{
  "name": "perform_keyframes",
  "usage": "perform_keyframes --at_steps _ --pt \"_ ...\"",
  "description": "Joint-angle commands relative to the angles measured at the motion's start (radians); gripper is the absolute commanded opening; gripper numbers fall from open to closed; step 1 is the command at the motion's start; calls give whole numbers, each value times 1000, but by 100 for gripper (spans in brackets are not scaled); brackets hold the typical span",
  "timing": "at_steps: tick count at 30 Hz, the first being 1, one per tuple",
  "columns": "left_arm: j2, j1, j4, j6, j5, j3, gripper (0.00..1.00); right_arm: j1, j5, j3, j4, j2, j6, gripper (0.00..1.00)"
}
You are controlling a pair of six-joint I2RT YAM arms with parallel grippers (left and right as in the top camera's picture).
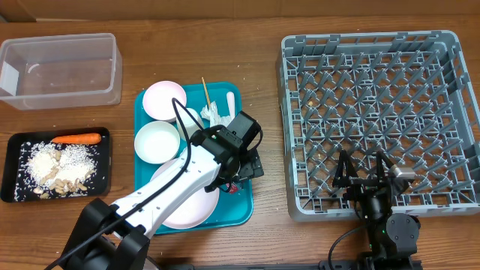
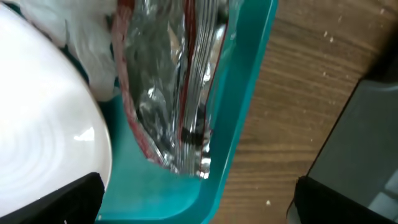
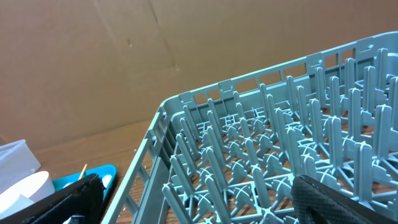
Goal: Sort waste into correct bins and load items into the dishwasher rack
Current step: 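Reach the left gripper to the red snack wrapper and grasp it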
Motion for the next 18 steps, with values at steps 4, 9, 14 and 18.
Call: perform_keyframes --at_steps 4,9,14,18 --pt "-8 -1 39 -28 -97 -21 100 -6 13 -10 7 -12 -3 100" --pt "6 0 66 -25 -174 -31 100 -6 13 -10 7 -12 -3 100" --pt "74 -1 117 -23 -128 -32 100 -6 13 -10 7 -12 -3 100" --pt "103 -1 145 -10 -119 -31 100 -6 13 -10 7 -12 -3 100"
